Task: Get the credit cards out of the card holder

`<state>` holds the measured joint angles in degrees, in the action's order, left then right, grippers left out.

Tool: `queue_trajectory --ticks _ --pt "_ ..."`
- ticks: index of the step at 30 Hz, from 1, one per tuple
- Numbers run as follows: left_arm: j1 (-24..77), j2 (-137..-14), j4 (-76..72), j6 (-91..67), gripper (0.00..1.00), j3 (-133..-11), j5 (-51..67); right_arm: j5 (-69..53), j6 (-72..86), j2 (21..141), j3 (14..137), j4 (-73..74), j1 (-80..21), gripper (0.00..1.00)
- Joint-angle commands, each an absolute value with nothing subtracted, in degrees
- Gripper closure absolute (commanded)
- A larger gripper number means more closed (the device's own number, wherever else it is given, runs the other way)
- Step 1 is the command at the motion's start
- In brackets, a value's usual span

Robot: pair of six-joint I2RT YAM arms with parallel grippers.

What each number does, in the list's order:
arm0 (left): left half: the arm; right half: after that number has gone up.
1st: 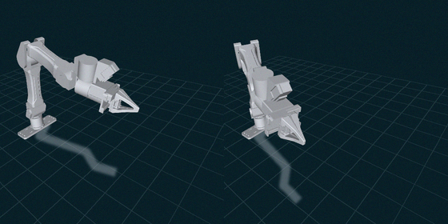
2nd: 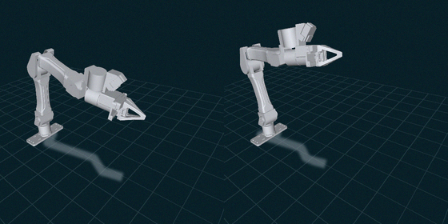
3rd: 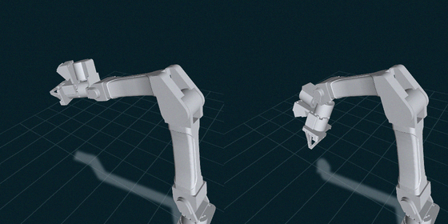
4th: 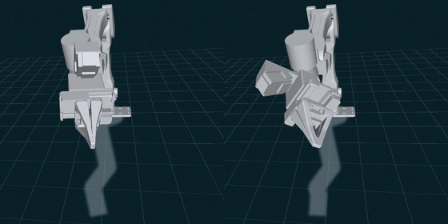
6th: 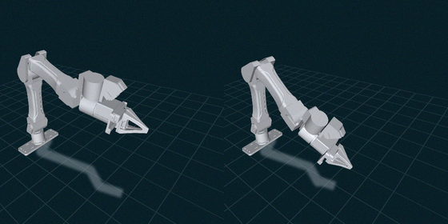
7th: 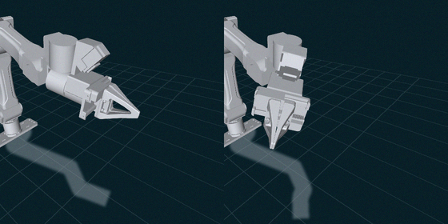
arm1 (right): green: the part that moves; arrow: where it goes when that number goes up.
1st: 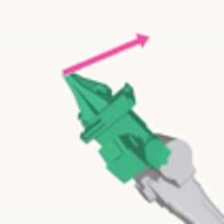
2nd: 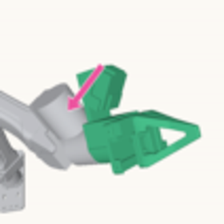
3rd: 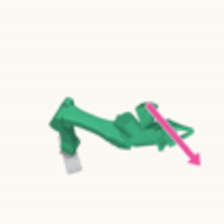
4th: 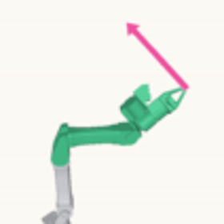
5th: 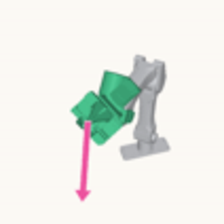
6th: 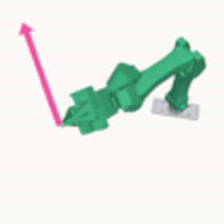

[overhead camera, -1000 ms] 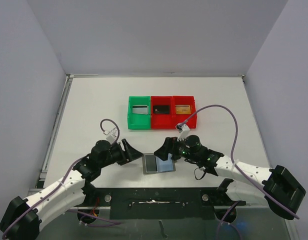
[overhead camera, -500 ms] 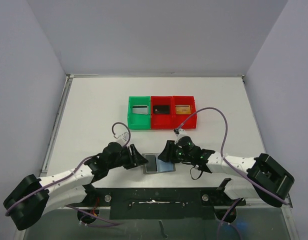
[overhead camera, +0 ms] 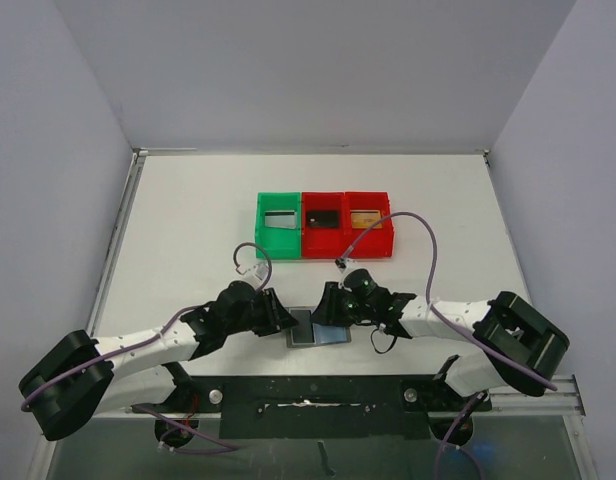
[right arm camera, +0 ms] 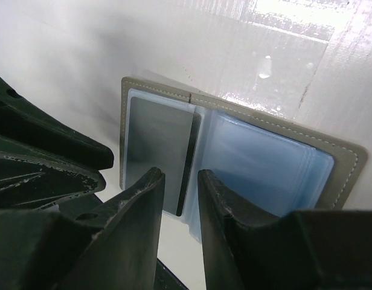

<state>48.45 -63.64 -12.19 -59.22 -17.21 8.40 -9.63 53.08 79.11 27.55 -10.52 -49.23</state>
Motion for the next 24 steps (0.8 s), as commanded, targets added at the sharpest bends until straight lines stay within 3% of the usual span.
queue_trajectory --ticks 1,7,10,16,24 --pt "48.93 -63.03 -10.87 -57.25 0.75 -19.9 6.42 -10.19 52.91 79.86 30.64 -11.23 -49.83 0.7" --pt "49.03 -65.06 -12.83 -56.79 0.77 -19.21 7.74 -8.94 52.83 82.12 31.36 -9.31 -49.83 0.72" --pt "49.56 -67.17 -13.52 -56.54 0.88 -19.21 7.01 -8.74 53.22 83.04 31.3 -9.06 -49.83 0.74" --pt "50.81 -70.99 -12.88 -55.91 0.99 -20.04 5.82 -7.17 53.88 83.1 31.29 -7.3 -49.83 0.76" --pt "51.42 -71.95 -11.78 -55.87 1.0 -20.39 4.45 -7.65 54.45 83.46 30.89 -8.0 -49.75 0.76"
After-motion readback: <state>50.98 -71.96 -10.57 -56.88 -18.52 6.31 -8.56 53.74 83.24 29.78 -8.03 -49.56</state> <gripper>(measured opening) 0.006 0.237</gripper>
